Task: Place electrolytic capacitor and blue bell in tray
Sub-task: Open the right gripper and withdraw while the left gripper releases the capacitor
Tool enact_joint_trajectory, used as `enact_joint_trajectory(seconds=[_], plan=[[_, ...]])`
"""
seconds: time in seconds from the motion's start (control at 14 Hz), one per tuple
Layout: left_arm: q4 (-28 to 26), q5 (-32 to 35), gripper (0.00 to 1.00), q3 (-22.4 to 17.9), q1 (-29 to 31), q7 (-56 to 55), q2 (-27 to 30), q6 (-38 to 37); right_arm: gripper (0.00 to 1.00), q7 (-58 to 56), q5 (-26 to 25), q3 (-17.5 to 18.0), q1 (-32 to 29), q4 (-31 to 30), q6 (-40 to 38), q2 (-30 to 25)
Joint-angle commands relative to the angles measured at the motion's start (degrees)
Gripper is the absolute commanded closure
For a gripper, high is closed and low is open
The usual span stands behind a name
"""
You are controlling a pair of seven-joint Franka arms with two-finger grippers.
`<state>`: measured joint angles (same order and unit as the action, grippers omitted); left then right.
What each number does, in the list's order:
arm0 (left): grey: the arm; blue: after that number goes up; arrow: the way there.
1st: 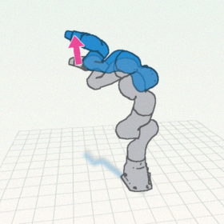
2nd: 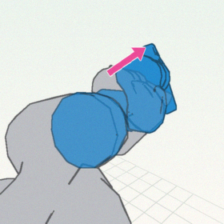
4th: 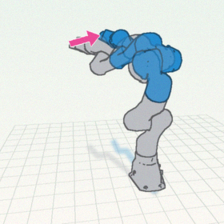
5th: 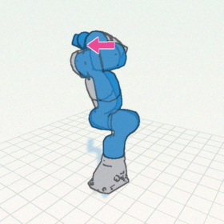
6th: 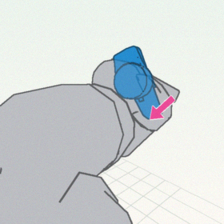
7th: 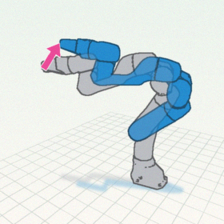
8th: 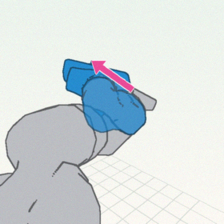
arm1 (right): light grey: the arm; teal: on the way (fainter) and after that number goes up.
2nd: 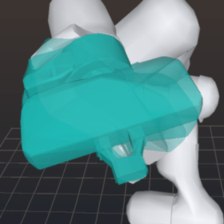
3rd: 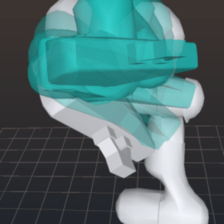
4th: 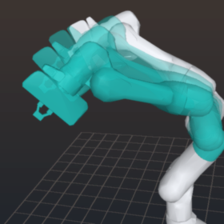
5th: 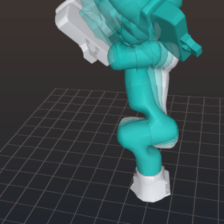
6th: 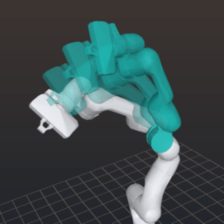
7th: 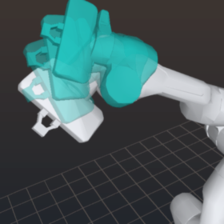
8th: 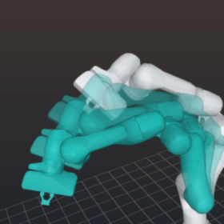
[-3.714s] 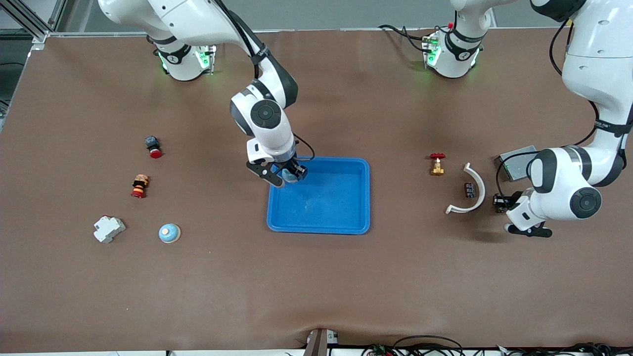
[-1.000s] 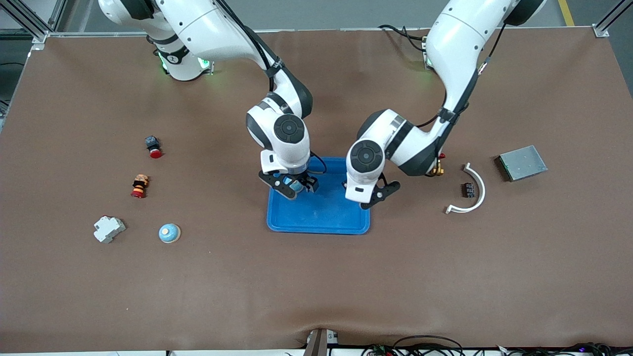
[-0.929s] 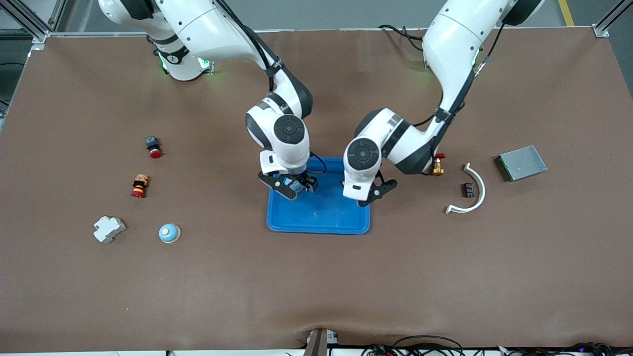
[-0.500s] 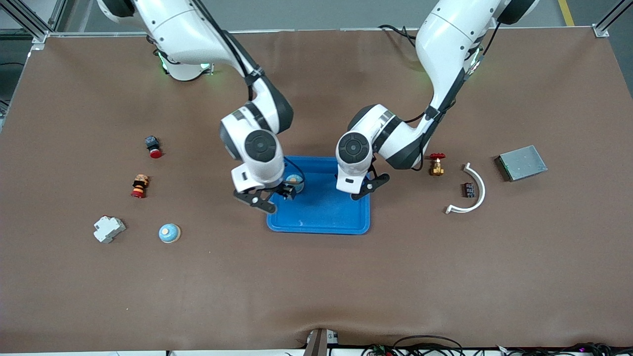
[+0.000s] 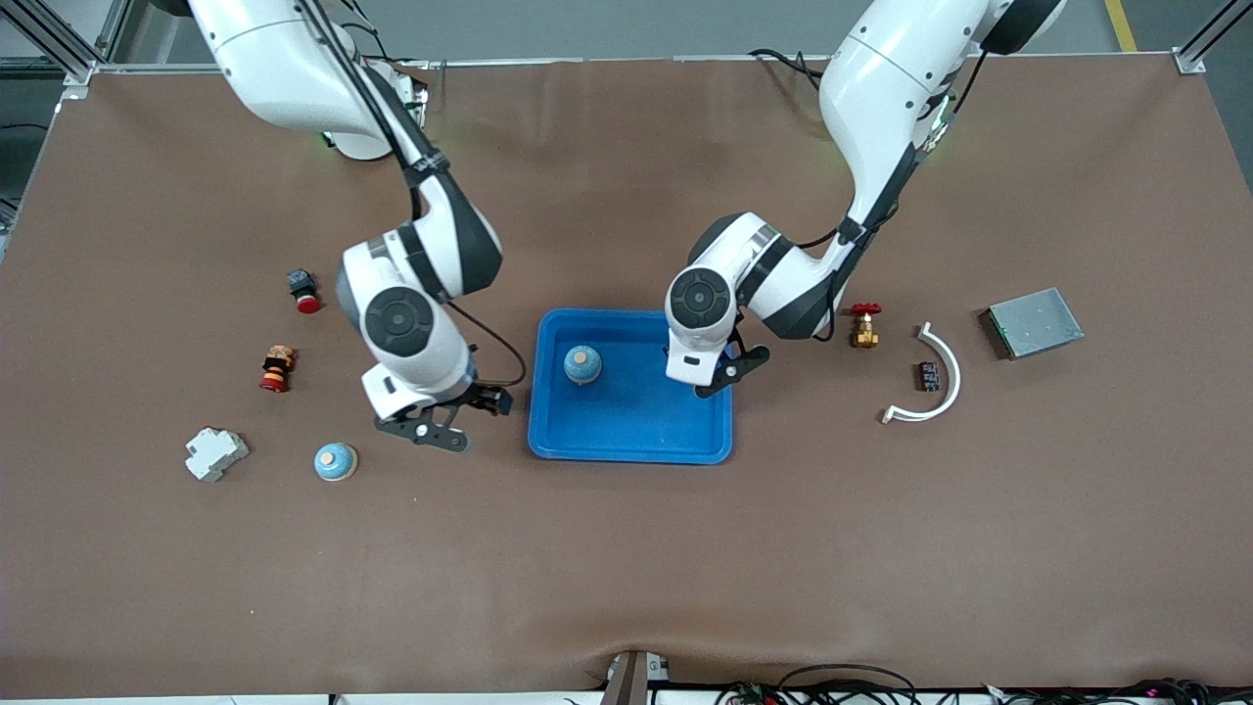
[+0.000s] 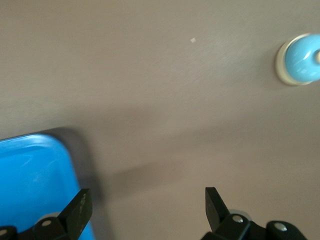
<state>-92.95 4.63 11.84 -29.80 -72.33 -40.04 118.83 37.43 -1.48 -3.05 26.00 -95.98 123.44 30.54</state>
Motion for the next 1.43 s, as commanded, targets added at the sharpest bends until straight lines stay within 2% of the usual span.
enact_joint_trajectory(seconds=[0.0, 0.36, 0.64, 0.71, 0.86, 0.93, 1.0, 1.21, 1.36], plan=[[-0.21, -0.41, 0.99, -0.42, -1.31, -2.19, 0.05, 0.52, 0.00, -6.20, -0.99, 1.03, -3.57, -5.96, 2.86, -4.17], [-0.21, -0.32, 0.96, -0.42, -1.66, -2.82, -0.12, 0.52, 0.00, -19.39, -0.99, 1.11, -11.13, -6.23, 4.44, -4.26], [-0.39, -0.23, 0.80, -0.42, -1.66, -2.82, -0.21, 0.44, 0.00, -28.36, -0.90, 1.11, -15.97, -7.64, 10.23, -3.65], [-0.39, -0.32, 0.75, -0.42, -1.66, -2.82, -0.21, 0.44, 0.00, -29.42, -0.90, 1.11, -16.59, -7.64, 11.03, -3.04], [-0.30, -0.15, 0.51, -0.42, -1.66, -2.82, -0.47, 0.44, 0.00, -32.67, -0.81, 1.11, -18.34, -7.64, 13.92, -1.54], [-0.30, -0.06, 0.31, -0.42, -1.66, -2.82, -0.48, 0.44, 0.00, -33.90, -0.81, 1.11, -19.13, -7.55, 15.24, -0.93], [-0.21, -0.06, 0.00, -0.42, -1.66, -2.82, -0.39, 0.44, 0.00, -34.79, -0.72, 1.20, -19.84, -7.46, 16.56, 0.04], [0.92, 0.56, 0.00, -0.59, -2.28, -2.12, 0.75, -0.44, 0.00, -36.82, -0.02, 1.29, -20.63, -7.20, 17.89, 1.36], [2.24, 2.22, 0.00, -0.77, -1.75, -0.02, 2.33, -3.93, 0.00, -36.90, 0.07, 1.38, -21.16, -6.67, 18.77, 2.59]])
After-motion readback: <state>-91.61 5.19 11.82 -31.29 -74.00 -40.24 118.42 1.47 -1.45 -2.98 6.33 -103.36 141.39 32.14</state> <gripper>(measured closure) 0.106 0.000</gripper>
